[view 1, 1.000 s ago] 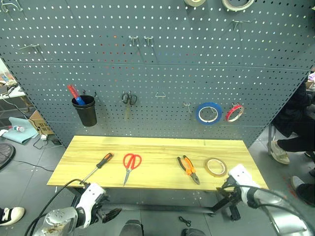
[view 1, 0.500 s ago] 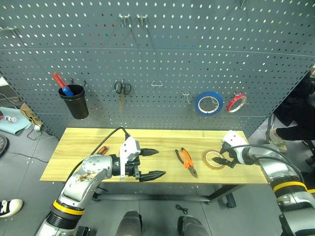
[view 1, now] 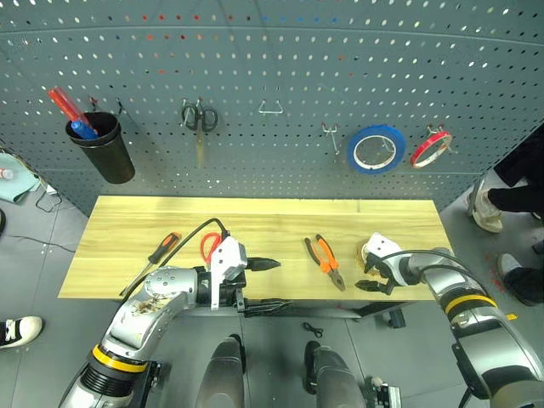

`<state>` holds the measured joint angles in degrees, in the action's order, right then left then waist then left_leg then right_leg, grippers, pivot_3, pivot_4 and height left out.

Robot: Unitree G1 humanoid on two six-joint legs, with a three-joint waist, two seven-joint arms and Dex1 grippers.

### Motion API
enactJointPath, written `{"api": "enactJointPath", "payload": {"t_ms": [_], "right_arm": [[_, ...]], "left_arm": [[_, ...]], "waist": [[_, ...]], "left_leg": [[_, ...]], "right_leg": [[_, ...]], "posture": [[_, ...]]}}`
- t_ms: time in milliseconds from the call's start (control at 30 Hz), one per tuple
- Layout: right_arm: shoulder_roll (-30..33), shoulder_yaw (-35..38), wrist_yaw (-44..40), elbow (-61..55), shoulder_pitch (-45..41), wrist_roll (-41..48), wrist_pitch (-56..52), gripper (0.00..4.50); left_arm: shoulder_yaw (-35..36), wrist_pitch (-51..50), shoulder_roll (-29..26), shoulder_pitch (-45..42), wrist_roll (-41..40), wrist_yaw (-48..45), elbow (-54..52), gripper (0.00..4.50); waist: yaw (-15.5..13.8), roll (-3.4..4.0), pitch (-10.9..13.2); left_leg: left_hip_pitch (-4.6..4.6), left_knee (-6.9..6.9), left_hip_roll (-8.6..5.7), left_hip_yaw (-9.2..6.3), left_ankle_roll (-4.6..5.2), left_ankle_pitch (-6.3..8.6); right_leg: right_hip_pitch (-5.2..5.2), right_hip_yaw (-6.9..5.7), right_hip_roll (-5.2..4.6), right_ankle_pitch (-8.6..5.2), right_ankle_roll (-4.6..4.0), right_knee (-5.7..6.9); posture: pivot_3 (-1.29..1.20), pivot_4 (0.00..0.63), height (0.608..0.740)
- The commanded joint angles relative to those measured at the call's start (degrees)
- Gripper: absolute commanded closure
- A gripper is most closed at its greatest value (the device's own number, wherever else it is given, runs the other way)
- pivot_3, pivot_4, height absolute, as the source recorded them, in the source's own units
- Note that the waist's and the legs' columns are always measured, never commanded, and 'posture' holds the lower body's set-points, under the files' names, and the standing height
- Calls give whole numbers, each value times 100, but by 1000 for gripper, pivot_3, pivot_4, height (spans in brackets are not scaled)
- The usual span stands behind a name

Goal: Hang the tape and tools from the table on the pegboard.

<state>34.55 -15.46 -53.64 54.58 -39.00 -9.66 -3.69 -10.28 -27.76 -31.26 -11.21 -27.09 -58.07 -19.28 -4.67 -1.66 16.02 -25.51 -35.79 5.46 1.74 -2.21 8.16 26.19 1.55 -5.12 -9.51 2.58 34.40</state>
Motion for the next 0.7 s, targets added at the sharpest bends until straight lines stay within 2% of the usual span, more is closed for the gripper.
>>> {"api": "enactJointPath", "payload": {"t_ms": [33, 333, 467, 700], "right_arm": [[28, 78, 109, 295, -213, -85, 241, 0], [-67, 181, 267, 943, -494, -123, 297, 0], [-89, 221, 306, 1075, -553, -140, 333, 1160], [-161, 380, 487, 1187, -487, -112, 469, 3603]], "left_arm": [[102, -144, -63, 43, -153, 75, -307, 55], [79, -322, -46, 14, -270, 205, -509, 55], [45, -220, 14, -84, -242, 232, -442, 0], [42, -242, 66, -117, -280, 289, -489, 0]], "waist": [[27, -1, 76], [120, -55, 234], [121, -60, 247], [133, -61, 247]], "left_leg": [[-3, -4, -5, 0, 0, 0], [-4, -9, -63, -8, 1, 0], [-4, -9, -63, -13, 1, 0], [-4, -8, -65, -15, 1, 0]], "right_leg": [[2, 8, 0, 0, 0, 2], [1, 93, -5, -31, 45, 35], [1, 92, -4, -32, 45, 39], [-1, 92, -3, -33, 47, 39]], "posture": [[182, 370, 740], [181, 385, 740], [182, 375, 740], [180, 341, 740]]}}
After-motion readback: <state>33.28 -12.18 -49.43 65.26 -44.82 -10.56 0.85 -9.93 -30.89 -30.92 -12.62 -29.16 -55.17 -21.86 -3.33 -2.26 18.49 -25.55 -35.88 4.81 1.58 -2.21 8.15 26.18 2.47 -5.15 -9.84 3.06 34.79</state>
